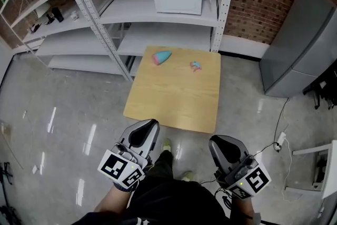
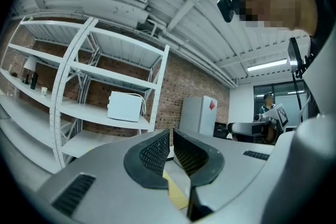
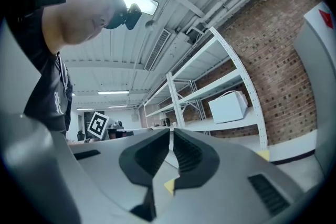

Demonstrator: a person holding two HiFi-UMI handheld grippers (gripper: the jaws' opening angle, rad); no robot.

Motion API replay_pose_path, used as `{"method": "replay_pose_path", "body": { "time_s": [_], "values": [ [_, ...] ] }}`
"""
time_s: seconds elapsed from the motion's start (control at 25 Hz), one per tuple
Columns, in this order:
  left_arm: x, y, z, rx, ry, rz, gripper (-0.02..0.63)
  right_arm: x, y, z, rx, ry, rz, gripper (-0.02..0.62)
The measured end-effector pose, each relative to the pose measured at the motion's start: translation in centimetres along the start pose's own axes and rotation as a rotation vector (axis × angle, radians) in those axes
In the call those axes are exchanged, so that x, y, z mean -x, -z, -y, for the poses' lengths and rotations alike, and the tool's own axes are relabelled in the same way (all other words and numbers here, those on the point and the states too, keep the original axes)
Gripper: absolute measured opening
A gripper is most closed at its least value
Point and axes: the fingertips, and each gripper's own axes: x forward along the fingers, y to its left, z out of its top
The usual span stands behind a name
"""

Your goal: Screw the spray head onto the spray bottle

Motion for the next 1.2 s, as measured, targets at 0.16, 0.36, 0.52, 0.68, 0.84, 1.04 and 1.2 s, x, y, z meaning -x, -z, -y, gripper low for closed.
{"method": "replay_pose_path", "body": {
  "time_s": [0.16,0.36,0.52,0.68,0.84,1.04,1.2],
  "values": [
    [-4.3,1.5,-6.7,-0.016,-0.013,-0.048,0.003,-3.7,1.7,4.0,0.011,0.042,-0.045,0.003],
    [-12.3,3.2,-17.8,-0.021,0.011,-0.135,0.018,-11.2,2.2,10.4,0.015,0.131,-0.085,0.003],
    [-19.2,4.0,-25.6,-0.016,0.077,-0.195,0.064,-18.3,3.1,15.5,0.001,0.197,-0.118,0.003],
    [-25.4,6.9,-32.3,-0.075,0.089,-0.285,0.095,-23.6,5.2,20.2,-0.035,0.241,-0.17,0.005],
    [-31.3,11.1,-39.3,-0.149,-0.001,-0.37,0.157,-26.4,7.1,24.5,-0.081,0.272,-0.216,0.005],
    [-37.8,21.0,-46.0,-0.235,-0.046,-0.57,0.297,-28.0,10.0,29.2,-0.152,0.288,-0.268,0.005],
    [-40.2,28.9,-48.1,-0.272,0.004,-0.782,0.358,-28.2,12.4,32.5,-0.199,0.308,-0.308,0.005]
  ]
}}
